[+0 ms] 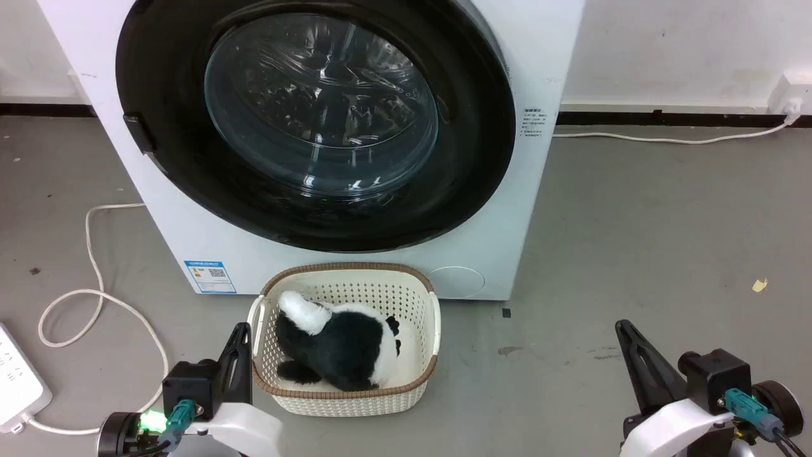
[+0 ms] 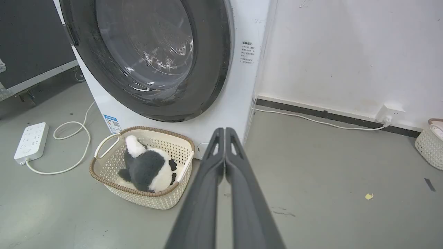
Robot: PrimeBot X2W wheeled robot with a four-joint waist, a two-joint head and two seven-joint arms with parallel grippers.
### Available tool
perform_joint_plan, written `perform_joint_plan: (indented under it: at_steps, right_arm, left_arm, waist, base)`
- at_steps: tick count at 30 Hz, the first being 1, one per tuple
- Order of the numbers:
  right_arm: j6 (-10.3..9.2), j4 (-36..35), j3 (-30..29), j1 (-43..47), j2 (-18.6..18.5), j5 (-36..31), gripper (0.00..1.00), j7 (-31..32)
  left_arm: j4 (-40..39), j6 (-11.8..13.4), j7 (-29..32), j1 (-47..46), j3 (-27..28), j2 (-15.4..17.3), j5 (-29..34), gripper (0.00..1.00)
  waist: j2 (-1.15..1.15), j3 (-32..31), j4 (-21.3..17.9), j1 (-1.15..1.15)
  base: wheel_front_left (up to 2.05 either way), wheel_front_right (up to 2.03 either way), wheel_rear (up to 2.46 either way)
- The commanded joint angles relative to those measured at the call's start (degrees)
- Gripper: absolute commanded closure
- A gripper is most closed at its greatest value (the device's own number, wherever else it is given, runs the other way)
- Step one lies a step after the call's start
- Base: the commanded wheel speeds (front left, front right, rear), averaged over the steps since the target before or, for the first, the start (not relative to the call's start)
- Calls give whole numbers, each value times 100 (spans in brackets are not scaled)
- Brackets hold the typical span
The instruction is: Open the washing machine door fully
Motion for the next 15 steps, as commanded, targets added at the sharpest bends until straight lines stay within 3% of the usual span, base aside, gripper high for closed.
perform_joint_plan:
  at_steps: [1, 15]
  right_arm:
    - [-6, -27, -3, -69, 25, -44, 100, 3]
    - [-6, -27, -3, -69, 25, -44, 100, 3]
  left_arm:
    - [-21, 16, 2, -88, -1, 4, 51, 100]
    - [-21, 16, 2, -88, -1, 4, 51, 100]
  waist:
    - [0, 0, 0, 0]
    - [0, 0, 0, 0]
  base:
    - [0, 0, 0]
    - [0, 0, 0]
